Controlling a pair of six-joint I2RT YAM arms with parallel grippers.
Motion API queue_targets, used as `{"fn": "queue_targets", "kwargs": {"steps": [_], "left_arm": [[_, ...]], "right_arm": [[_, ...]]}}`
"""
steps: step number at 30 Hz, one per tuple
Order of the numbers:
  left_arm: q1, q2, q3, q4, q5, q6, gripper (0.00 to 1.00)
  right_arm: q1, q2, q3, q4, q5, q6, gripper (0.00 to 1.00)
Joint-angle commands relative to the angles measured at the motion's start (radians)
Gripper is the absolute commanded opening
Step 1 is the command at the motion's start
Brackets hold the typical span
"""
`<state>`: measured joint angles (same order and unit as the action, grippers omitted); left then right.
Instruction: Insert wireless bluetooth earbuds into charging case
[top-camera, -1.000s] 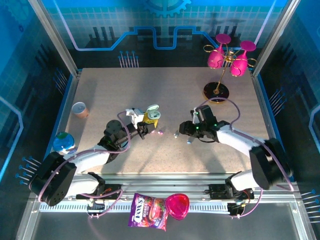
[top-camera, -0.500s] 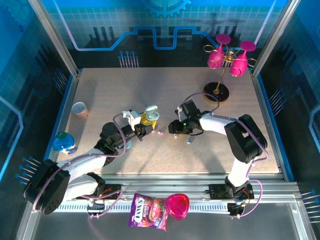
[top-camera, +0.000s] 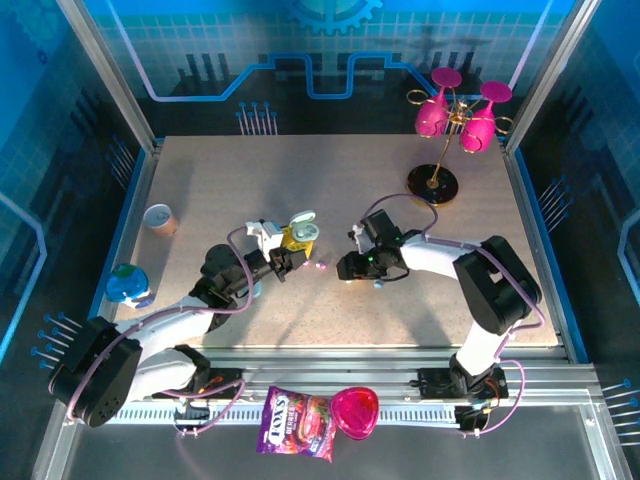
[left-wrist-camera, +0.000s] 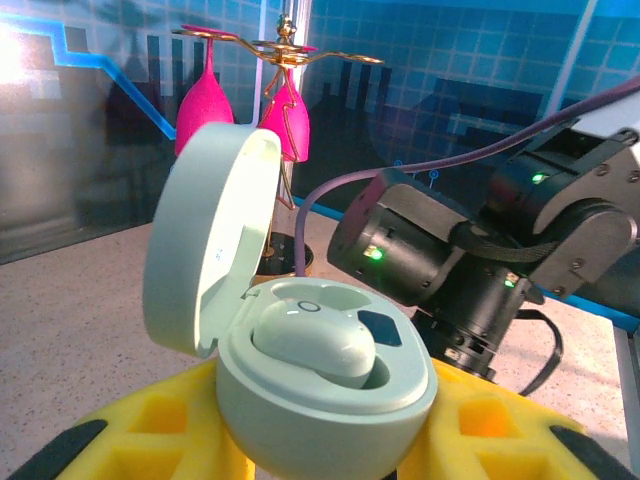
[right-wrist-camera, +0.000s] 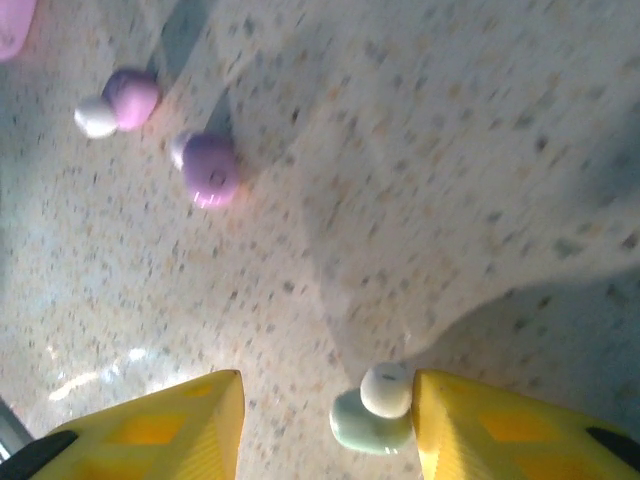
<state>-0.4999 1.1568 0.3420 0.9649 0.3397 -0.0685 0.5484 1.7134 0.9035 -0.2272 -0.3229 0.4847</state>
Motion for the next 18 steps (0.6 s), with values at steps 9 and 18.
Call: {"fn": "queue_targets", "kwargs": {"steps": [9, 18], "left_arm": [[0.001, -0.008, 0.005, 0.040, 0.033, 0.012, 0.23], [0.038, -0.205, 0.006, -0.160, -0.066, 0.016, 0.23]], "right_arm": [[0.040, -0.154, 0.030, -0.181, 0.155, -0.159, 0.54], [0.204, -0.141, 0.108, -0.324, 0.354, -0.817, 0.54]]}}
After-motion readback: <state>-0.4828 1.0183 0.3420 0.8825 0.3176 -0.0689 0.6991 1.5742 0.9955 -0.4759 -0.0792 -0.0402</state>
